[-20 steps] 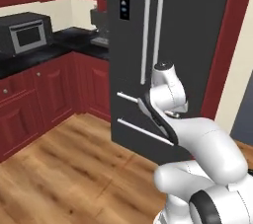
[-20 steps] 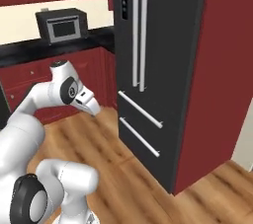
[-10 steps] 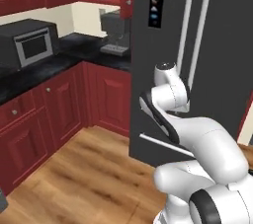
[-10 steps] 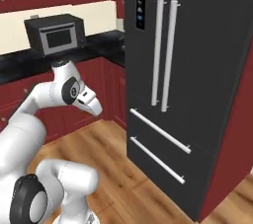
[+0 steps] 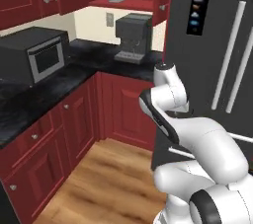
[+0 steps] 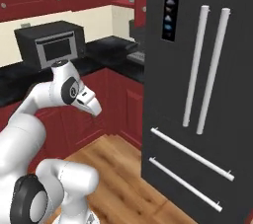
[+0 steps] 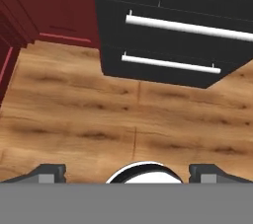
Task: Retrieve the tupperware and aluminum foil from the cabinet and place them on the dining counter near the plate with kebab skewer and steak to prepare for storing leftovers.
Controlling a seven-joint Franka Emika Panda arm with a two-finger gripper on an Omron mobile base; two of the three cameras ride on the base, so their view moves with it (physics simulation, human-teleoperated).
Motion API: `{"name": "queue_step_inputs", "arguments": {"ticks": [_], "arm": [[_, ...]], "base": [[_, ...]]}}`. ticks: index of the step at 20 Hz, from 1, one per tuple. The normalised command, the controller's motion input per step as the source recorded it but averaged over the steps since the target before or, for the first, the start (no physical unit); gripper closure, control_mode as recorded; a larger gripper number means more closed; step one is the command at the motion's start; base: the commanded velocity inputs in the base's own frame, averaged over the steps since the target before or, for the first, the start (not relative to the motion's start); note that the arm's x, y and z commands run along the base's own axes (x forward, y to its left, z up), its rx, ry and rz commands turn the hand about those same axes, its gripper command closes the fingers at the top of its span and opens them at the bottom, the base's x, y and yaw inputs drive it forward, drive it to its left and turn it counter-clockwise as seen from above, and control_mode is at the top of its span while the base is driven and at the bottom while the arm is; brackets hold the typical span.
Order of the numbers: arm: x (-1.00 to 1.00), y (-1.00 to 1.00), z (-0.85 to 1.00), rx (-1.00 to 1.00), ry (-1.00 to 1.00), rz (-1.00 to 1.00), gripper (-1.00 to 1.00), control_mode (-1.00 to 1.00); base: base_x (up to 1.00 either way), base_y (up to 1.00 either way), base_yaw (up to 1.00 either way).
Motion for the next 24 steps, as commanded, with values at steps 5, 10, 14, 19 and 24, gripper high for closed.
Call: {"name": "queue_step_inputs", "arguments": {"ticks": [5,10,14,19,24], "arm": [[0.0,0.0,0.0,0.0,0.0,0.0,-1.0,1.0],[0.0,0.0,0.0,0.0,0.0,0.0,-1.0,1.0],[0.0,0.0,0.0,0.0,0.0,0.0,-1.0,1.0],[0.0,0.0,0.0,0.0,0.0,0.0,-1.0,1.0],[0.0,0.0,0.0,0.0,0.0,0.0,-1.0,1.0]], "base": [[0.82,0.85,-0.31],[0.85,0.7,-0.34],[0.79,0.44,-0.38],[0.78,0.37,-0.41],[0.75,0.45,-0.39]]}}
